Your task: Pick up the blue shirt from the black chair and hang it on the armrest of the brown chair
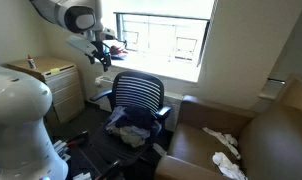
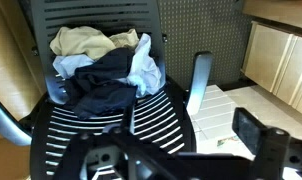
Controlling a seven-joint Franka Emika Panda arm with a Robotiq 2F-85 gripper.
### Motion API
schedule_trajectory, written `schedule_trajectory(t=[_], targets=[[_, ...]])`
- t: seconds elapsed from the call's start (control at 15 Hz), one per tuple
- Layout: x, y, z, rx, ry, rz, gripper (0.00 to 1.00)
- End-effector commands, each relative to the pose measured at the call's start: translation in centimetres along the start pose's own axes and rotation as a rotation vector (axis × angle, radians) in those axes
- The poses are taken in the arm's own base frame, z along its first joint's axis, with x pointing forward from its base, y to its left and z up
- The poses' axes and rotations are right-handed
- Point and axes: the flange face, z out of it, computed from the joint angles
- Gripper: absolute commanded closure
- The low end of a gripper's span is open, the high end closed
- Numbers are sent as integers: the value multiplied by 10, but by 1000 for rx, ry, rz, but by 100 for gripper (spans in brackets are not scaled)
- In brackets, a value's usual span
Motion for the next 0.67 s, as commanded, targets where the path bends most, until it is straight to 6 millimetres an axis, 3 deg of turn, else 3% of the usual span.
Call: schedule_trajectory(t=[0.0, 0.13, 0.4, 0.6], targets=[[0, 0, -1, 0, -1, 0, 0], [-5, -8, 32, -49, -44, -37, 0], [-2, -12, 69, -44, -108, -104, 0], [8, 15, 106, -65, -112, -65, 0]])
